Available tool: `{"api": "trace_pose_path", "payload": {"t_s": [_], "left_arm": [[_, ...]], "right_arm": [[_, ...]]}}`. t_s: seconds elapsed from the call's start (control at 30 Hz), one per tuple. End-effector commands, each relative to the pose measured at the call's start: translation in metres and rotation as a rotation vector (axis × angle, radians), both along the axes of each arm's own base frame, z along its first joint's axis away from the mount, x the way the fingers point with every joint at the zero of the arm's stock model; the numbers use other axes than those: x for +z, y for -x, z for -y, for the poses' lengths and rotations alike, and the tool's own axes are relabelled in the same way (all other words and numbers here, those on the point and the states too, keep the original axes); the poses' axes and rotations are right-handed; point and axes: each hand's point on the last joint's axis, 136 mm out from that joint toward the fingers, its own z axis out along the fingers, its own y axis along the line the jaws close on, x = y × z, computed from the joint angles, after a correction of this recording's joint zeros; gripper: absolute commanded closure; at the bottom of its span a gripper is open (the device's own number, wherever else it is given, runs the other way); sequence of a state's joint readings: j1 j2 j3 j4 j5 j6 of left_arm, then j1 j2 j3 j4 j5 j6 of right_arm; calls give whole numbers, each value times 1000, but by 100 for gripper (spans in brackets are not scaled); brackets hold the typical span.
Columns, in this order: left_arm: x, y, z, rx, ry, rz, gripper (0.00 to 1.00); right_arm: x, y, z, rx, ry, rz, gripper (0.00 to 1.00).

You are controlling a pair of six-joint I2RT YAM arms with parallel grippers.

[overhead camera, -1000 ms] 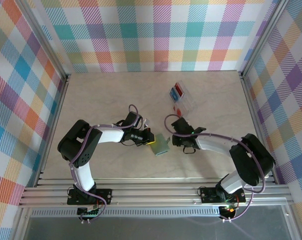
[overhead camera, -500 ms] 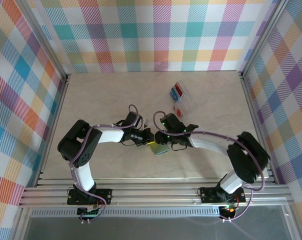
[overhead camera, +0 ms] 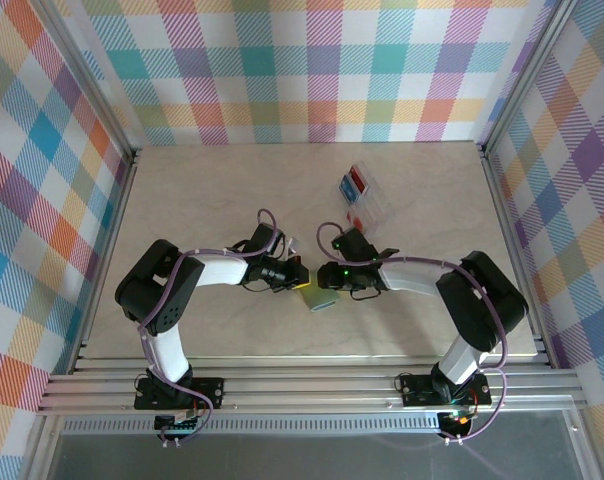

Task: Put the credit cards into the card holder

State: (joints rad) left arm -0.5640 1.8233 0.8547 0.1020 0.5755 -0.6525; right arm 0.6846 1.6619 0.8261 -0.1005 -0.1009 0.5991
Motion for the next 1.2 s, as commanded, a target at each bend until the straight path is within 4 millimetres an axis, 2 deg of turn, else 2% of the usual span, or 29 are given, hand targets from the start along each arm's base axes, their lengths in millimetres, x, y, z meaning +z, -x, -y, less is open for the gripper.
{"api": "trace_pose_path", "payload": {"t_s": [0.0, 0.3, 0.53, 0.77, 0.93, 1.0, 1.17], "left_arm": [[-77, 20, -65, 103, -335, -113, 100], [-83, 20, -73, 114, -382, -115, 100], [-85, 20, -76, 119, -402, -115, 100], [-86, 20, -76, 121, -405, -116, 100], [-87, 20, -77, 121, -410, -117, 100], [-87, 20, -76, 122, -407, -118, 100], [-85, 20, -75, 122, -397, -115, 100]], "right_arm": [[-5, 12, -12, 46, -78, -64, 53], [23, 10, -18, 70, -142, -14, 64], [32, 5, -13, 60, -105, 20, 68], [41, 7, -32, 121, -194, 15, 72], [46, 12, -45, 157, -278, -11, 74], [48, 14, -50, 174, -306, -27, 72], [36, 13, -49, 157, -269, -55, 73]]}}
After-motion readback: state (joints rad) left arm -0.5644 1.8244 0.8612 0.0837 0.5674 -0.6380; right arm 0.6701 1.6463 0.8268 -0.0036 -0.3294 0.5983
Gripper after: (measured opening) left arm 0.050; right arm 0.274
